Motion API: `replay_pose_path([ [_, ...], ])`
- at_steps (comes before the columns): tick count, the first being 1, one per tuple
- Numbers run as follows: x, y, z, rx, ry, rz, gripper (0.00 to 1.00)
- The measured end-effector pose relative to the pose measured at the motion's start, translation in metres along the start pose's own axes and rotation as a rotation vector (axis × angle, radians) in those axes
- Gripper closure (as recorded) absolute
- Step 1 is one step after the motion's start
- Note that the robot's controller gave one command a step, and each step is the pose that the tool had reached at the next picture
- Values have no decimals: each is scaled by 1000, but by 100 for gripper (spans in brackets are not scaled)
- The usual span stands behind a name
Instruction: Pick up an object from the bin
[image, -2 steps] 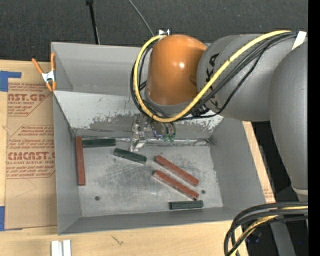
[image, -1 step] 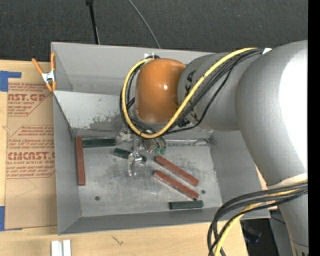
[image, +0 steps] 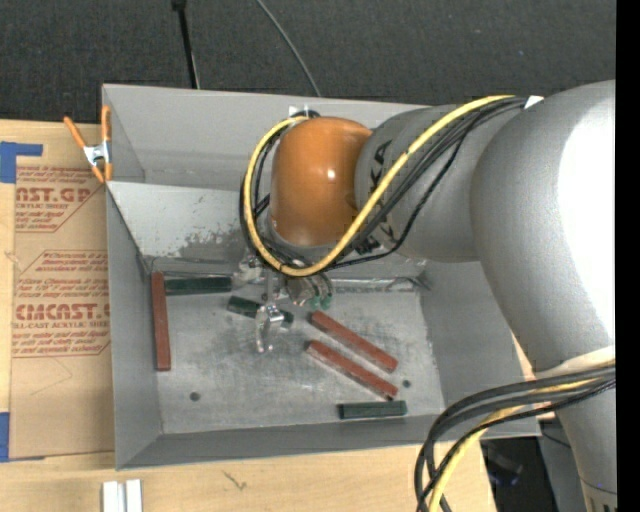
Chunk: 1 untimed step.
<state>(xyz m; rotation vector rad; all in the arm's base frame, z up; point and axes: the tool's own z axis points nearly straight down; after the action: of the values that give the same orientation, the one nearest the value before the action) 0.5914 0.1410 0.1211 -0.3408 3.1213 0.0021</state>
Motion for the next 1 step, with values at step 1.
replay_pose_path([
  [1, 4, -20, 44, -2, -9, 120, 100],
])
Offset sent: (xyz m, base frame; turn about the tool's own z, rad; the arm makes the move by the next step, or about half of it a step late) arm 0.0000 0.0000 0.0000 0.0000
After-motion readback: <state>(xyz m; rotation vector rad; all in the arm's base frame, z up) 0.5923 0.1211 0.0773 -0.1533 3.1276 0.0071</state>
